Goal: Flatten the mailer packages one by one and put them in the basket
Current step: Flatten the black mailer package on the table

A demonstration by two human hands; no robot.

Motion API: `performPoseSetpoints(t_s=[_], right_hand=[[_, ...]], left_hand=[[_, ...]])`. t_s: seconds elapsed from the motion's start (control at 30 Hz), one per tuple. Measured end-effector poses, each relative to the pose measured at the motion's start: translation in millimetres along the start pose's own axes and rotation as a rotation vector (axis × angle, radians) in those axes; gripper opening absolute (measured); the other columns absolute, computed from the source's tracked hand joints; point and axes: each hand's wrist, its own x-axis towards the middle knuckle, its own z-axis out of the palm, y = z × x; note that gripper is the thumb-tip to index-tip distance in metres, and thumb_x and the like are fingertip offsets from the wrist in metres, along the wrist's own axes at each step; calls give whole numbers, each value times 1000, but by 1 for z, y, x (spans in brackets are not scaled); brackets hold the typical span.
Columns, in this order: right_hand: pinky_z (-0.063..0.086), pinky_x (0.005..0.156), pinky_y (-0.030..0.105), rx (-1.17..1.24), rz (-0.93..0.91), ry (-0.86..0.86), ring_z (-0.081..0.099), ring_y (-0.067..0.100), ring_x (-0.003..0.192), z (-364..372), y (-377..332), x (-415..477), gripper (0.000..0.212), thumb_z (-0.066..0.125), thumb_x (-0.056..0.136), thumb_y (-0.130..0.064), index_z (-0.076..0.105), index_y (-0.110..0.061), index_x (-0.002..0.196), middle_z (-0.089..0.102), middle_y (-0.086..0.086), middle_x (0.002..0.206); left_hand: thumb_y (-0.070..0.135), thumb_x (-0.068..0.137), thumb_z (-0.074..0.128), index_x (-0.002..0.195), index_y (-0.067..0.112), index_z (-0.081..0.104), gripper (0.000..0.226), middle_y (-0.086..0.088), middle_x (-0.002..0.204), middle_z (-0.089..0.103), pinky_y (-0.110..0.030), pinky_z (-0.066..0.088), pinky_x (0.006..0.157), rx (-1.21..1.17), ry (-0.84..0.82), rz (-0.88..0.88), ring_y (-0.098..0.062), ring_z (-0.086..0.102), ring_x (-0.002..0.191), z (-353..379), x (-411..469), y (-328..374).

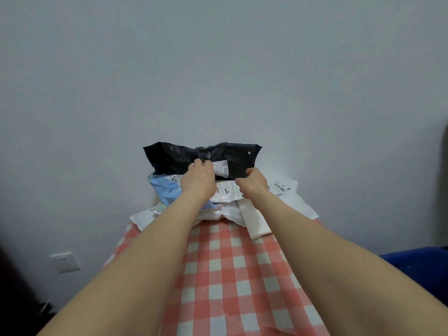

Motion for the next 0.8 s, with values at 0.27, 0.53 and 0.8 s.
performPoseSetpoints(t_s=[0.27,0.53,0.8], right_hand=[[54,88,47,173,84,100,67,27,85,8,5,66,83,68,80,-26,20,-14,147,50,12,130],[57,81,35,415,125,36,65,25,89,12,5,86,30,65,88,-17,57,-10,116,65,9,106],[47,97,51,631,108,119,50,22,77,2,-8,70,18,57,82,-7,49,-12,67,54,11,80]], left_hand=[[12,89,58,150,14,11,77,-17,150,17,-37,40,71,-69,-30,-132,-35,52,116,21,60,-9],[13,90,55,124,16,56,34,-10,132,45,-36,43,75,-105,-33,-136,-34,56,110,42,87,-11],[12,95,50,108,5,63,20,-13,114,59,-37,43,78,-215,259,-21,-30,52,108,17,70,1]])
